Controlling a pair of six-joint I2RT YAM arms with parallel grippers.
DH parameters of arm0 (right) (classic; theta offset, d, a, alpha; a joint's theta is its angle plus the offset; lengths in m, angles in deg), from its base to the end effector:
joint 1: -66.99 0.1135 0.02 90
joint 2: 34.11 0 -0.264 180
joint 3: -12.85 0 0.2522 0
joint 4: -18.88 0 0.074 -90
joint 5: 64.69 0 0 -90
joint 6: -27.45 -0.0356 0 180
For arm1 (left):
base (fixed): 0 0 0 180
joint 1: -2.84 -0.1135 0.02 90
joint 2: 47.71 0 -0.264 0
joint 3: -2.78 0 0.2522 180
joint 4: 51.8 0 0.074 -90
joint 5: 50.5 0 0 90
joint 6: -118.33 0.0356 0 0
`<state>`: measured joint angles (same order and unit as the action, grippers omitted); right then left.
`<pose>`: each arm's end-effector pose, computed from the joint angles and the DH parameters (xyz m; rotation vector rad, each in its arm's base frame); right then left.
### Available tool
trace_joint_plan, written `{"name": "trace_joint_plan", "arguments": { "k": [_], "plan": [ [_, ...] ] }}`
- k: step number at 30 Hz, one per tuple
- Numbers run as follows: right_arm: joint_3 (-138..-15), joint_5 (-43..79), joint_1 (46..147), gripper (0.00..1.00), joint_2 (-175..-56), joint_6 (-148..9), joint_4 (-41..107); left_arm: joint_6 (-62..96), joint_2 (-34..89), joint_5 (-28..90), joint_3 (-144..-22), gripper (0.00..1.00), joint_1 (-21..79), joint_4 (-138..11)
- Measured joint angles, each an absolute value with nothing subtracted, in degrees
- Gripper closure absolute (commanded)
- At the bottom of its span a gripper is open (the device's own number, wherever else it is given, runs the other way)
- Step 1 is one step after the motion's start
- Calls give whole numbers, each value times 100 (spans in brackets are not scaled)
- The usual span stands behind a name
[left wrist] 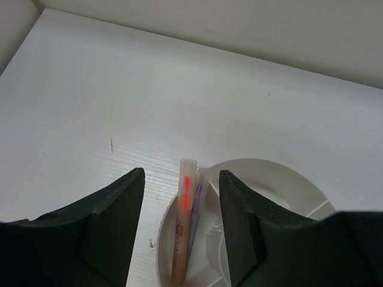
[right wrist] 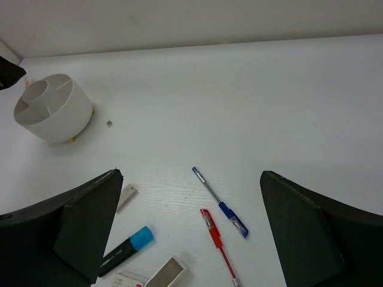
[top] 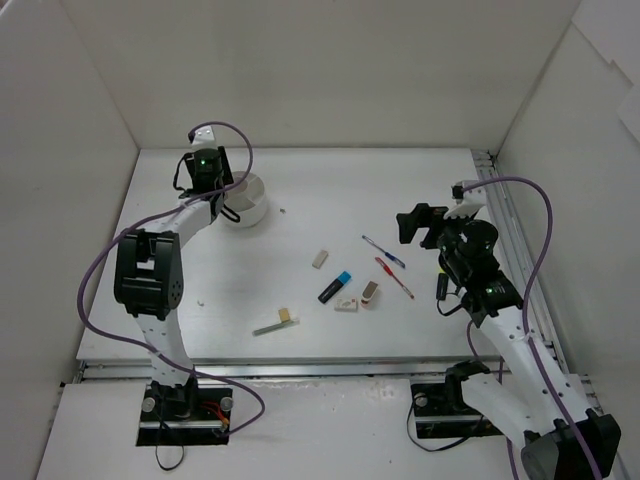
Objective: Sort the stationery into containers
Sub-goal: Place the pen in the storage box, then pick up the pen from the center of the board.
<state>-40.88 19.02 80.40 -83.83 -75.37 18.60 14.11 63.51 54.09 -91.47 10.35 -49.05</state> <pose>0.2034 0.0525 0.3407 -0.0972 1.5097 0.4502 0.4591 -0.0515 0.2593 -0.2847 1.7885 -0.0378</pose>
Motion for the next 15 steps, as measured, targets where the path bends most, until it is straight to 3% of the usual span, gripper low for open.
{"name": "trace_joint_plan", "arguments": {
  "k": [3,5,6,8,15],
  "plan": [
    [-4088,1889,8040,2,-8241,-7537,1913,1415,6205,5400,-9014,44,1035,-4935],
    [-4088,1870,8040,2,-8142,-7541,1965,1424,6043,5367,-8961,31,1037,-5010],
    [-4088,1856,8040,2,-8103,-7548,1987,1428,5923,5324,-8931,17,1037,-5036],
    [-4088,1837,8040,2,-8033,-7561,2031,1437,5649,5160,-8904,0,1046,-5208],
    [-4221,1867,8040,2,-8300,-7797,2684,1695,4506,3676,-9248,0,1306,-6485]
  ]
}}
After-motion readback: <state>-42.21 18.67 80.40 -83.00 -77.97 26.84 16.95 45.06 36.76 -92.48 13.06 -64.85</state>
